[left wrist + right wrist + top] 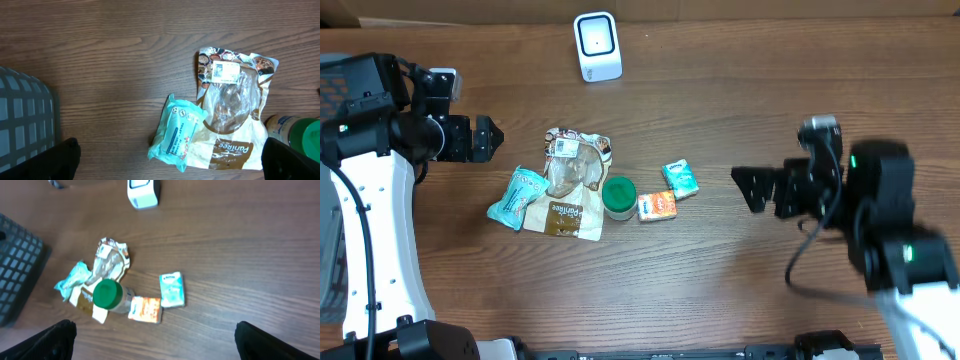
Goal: Scan the item barcode
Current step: 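Move the right gripper toward the white-blue Kleenex tissue pack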
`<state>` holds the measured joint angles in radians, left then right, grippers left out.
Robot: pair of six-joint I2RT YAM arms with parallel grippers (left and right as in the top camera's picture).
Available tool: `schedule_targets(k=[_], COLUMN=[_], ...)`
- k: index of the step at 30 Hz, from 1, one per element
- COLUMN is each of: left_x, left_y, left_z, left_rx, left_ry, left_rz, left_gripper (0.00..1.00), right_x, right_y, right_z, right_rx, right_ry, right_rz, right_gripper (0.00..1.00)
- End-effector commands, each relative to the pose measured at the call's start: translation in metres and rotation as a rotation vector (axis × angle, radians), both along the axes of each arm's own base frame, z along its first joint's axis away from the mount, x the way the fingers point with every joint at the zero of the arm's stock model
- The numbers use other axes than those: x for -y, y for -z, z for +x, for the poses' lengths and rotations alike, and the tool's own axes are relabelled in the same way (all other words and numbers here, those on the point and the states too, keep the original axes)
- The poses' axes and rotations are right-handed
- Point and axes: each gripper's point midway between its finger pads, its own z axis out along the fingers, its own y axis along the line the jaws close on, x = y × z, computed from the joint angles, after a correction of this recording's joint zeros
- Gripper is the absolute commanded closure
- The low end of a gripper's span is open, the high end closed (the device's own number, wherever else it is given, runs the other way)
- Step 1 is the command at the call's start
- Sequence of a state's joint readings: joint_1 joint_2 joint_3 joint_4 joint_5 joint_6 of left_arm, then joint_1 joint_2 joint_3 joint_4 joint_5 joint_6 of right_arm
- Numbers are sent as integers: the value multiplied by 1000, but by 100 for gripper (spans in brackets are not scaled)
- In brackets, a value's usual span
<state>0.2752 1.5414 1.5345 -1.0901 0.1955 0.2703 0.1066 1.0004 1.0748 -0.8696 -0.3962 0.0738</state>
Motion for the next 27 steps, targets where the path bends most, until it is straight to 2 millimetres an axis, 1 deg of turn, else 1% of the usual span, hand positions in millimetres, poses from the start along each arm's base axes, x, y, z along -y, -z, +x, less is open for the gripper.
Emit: schedule_targets(k=[1,4,10,15,18,22,26,27], left_x=[1,1,1,1,1,1,1,1], left_y=[-12,-12,-12,-12,-12,-12,-12,-12], left_z=[4,4,4,4,4,4,4,4], left_rx=[37,37,37,37,37,37,37,37], left_ry=[18,19,18,18,18,18,19,18], left_rz=[7,7,7,7,7,7,7,7], left_gripper=[0,1,1,1,0,0,0,0], right_x=[-14,-24,-25,-26,-27,-28,-29,-29], right_y=[-7,4,45,81,97,110,119,124], right_z=[20,31,52,67,73,81,86,88], right_rx=[-64,-114,-229,-329,-377,-407,-414,-427], right_ry=[-63,-103,-91,-72,-52,-33,-31,-24], right_rz=[32,68,53,57,68,79,80,82], right_gripper=[0,0,1,12,18,26,30,30])
